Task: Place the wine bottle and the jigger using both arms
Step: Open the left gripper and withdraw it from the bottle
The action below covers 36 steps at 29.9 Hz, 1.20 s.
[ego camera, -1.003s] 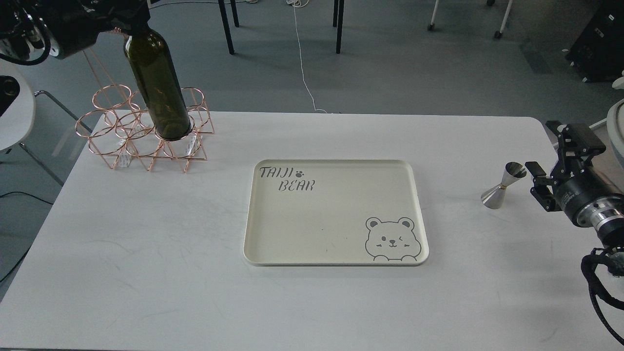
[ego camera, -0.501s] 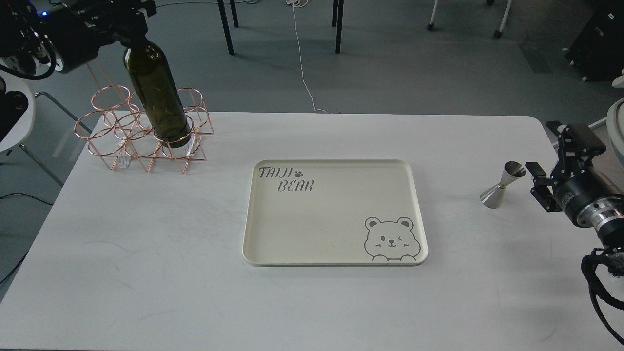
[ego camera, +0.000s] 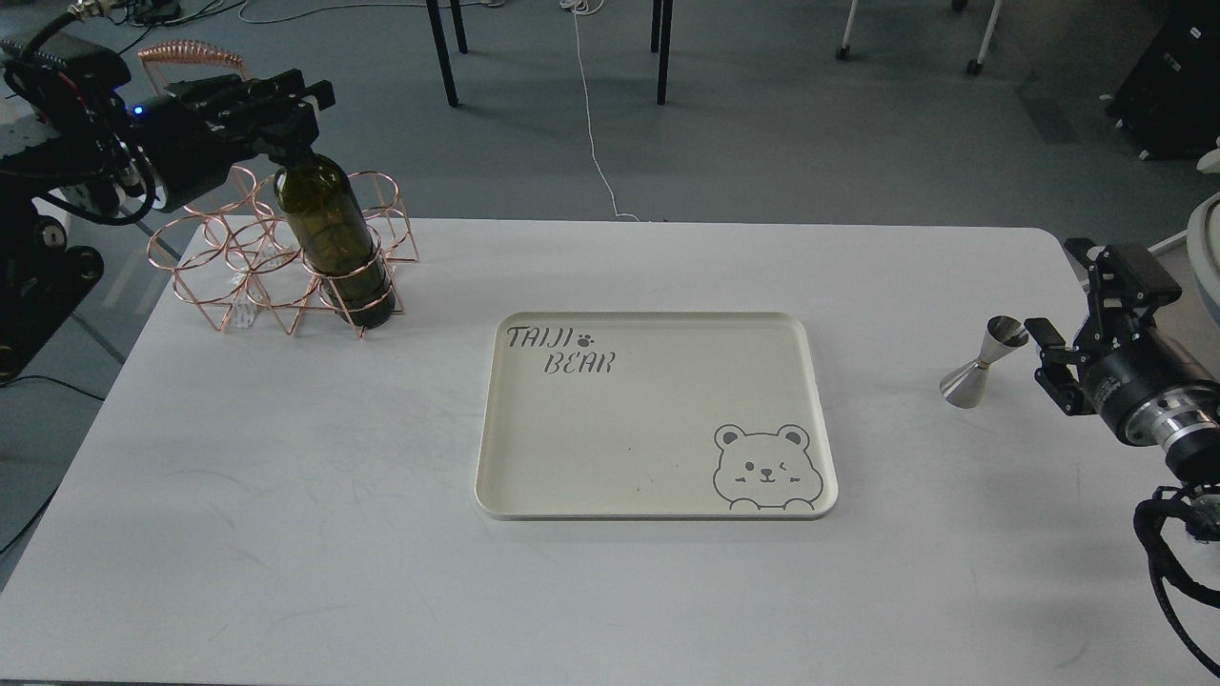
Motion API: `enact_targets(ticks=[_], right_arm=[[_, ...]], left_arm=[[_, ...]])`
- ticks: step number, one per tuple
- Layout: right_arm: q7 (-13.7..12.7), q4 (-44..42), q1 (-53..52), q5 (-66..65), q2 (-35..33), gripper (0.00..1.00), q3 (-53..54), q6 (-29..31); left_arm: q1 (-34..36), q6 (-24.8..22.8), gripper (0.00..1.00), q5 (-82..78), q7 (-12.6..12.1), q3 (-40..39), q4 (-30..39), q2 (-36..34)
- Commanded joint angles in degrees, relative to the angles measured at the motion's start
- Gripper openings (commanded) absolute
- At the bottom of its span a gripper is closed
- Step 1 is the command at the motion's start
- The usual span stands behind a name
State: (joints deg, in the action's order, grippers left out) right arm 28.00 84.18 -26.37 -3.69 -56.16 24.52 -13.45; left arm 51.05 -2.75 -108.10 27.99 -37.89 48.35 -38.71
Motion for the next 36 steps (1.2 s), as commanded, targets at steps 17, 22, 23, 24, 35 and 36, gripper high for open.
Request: enact_targets(ticks=[17, 22, 23, 24, 35, 36], right_arm=[[0.0, -0.2, -0.1, -0.1, -0.2, 0.97, 0.1, 0.0], [0.0, -0.2, -0.1, -0.1, -0.2, 0.98, 1.1, 0.0], [0.0, -0.2, -0.2, -0.1, -0.2, 0.98, 1.2, 0.0], [0.0, -0.2, -0.2, -0.1, 0.0, 0.98, 1.6, 0.0], [0.0, 0.2, -0.7, -0.1, 3.6, 0.99, 4.7, 0.4], [0.0, 0.2, -0.9, -0.3, 4.0, 0.99, 4.5, 0.4]], left_arm=[[-1.7, -2.8, 0.98, 23.2, 0.0, -0.6, 7.6, -5.6], [-6.6, -8.0, 0.98, 41.6, 0.0, -1.8, 12.7, -8.5], [-8.6, -8.2, 0.98, 46.4, 0.0, -3.1, 13.7, -8.6], [-10.3, -8.2, 0.98, 50.6, 0.0, -4.5, 14.7, -8.4], [-31.0, -8.3, 0.98, 65.2, 0.0, -20.9, 24.8, 5.0], [-32.2, -8.4, 0.98, 65.2, 0.0, -21.3, 25.8, 6.3]])
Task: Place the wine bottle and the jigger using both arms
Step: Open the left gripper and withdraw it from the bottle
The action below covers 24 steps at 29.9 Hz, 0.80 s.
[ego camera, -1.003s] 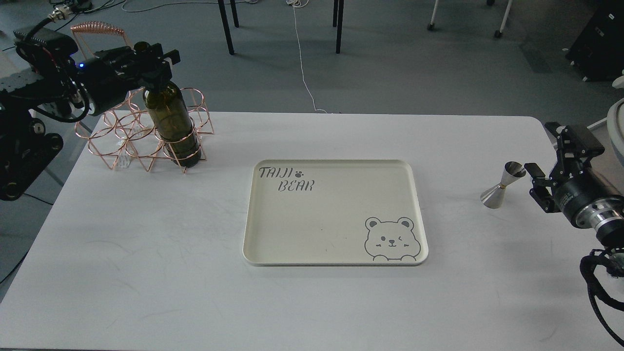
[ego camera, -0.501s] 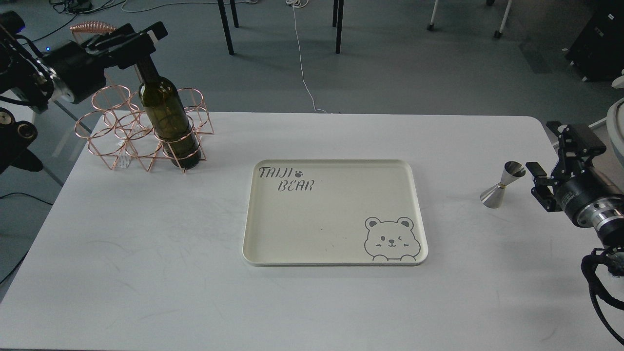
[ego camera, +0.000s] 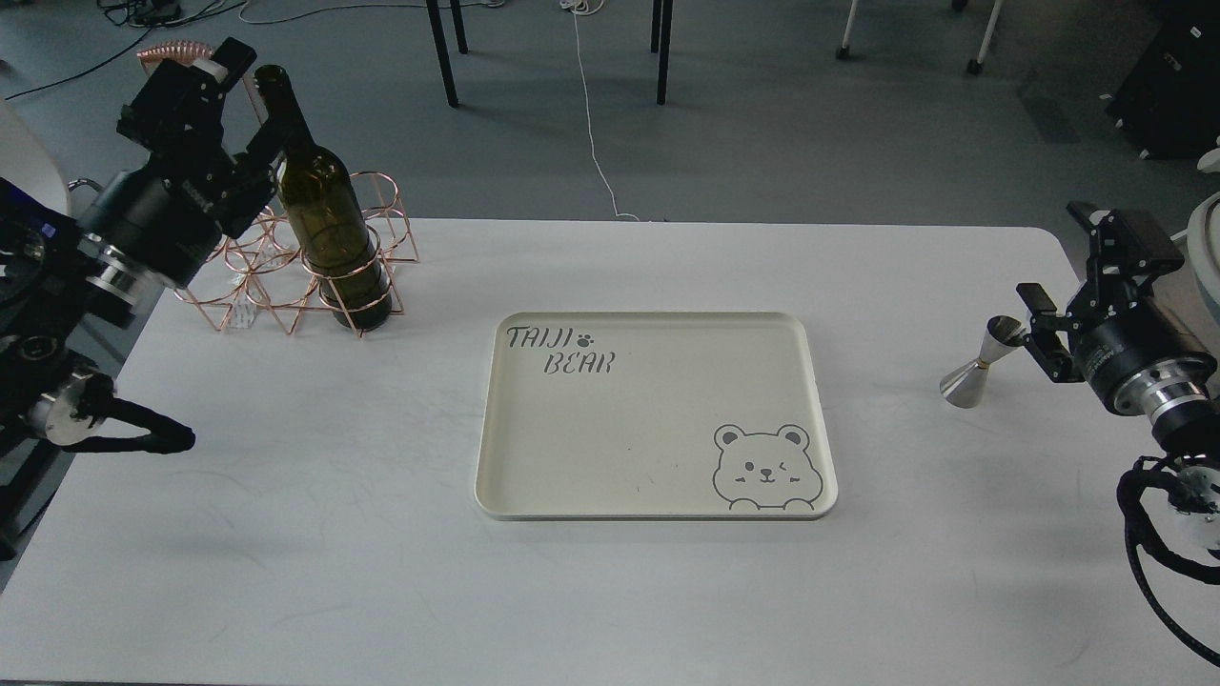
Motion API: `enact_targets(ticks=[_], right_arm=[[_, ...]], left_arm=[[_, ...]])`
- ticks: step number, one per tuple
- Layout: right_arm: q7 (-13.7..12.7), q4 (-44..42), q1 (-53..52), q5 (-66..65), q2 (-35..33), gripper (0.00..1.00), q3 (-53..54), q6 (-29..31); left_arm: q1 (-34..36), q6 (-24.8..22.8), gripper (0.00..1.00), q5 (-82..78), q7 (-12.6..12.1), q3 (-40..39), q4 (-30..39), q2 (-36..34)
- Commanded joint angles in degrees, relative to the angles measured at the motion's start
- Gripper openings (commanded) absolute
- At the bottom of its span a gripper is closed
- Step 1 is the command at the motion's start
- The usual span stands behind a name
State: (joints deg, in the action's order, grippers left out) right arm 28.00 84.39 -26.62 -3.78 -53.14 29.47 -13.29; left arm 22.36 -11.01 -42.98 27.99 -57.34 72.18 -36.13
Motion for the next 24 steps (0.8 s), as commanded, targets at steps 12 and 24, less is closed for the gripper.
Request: enact_targets(ticks=[12, 24], right_arm=[[0.0, -0.1, -0.8, -0.4, 2.6, 0.99, -1.7, 0.9], [0.0, -0.1, -1.0, -1.8, 4.0, 0.99, -1.2, 5.9]], left_arm=[[-10.8, -1.3, 0.98, -1.3, -5.3, -3.4, 4.3, 16.4], [-11.1, -2.4, 0.98, -4.8, -9.3, -3.4, 3.7, 17.6]])
